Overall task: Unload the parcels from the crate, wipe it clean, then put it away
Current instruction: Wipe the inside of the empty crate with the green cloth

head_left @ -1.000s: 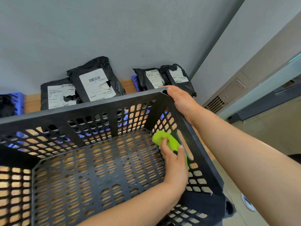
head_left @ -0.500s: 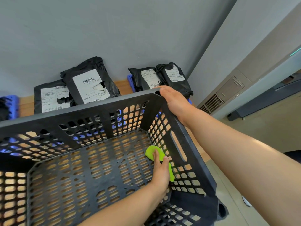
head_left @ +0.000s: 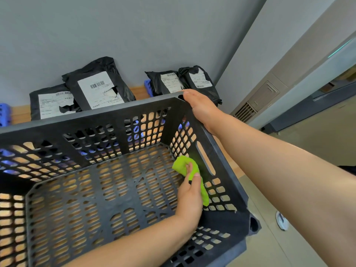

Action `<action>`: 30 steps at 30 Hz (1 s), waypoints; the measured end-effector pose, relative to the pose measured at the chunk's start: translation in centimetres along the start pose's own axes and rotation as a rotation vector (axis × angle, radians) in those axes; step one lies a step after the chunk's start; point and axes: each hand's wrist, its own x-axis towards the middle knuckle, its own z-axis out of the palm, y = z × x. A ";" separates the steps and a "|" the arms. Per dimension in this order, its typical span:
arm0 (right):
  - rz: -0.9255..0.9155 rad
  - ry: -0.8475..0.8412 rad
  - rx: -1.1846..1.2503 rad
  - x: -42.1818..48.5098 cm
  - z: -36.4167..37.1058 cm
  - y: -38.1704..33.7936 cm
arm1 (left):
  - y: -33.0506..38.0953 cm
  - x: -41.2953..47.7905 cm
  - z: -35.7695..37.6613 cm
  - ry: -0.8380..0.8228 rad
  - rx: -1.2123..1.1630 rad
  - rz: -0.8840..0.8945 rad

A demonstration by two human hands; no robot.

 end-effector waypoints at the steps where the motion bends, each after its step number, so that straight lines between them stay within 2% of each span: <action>1: -0.003 0.001 -0.021 0.1 0.0 0.0 | 0.3 -0.5 0.0 -0.024 -0.003 0.009; 6: -0.020 0.014 -0.059 0.3 0.0 0.2 | 1.8 -2.7 0.7 -0.145 0.020 0.069; 12: -0.040 0.020 -0.093 0.7 0.0 0.6 | 2.2 -3.4 1.6 -0.225 0.200 0.119; 21: -0.024 0.017 -0.018 0.8 0.0 0.7 | 1.5 -1.8 2.0 -0.187 0.207 0.030; 23: -0.021 0.014 -0.009 0.7 0.0 0.7 | 0.9 -1.1 2.1 -0.186 0.250 0.005; 27: -0.020 0.012 0.016 0.7 0.0 0.7 | -1.6 1.2 0.8 -0.156 0.378 -0.181; 30: -0.019 0.001 0.021 0.9 0.0 0.9 | -3.5 2.2 -1.0 -0.186 0.479 -0.223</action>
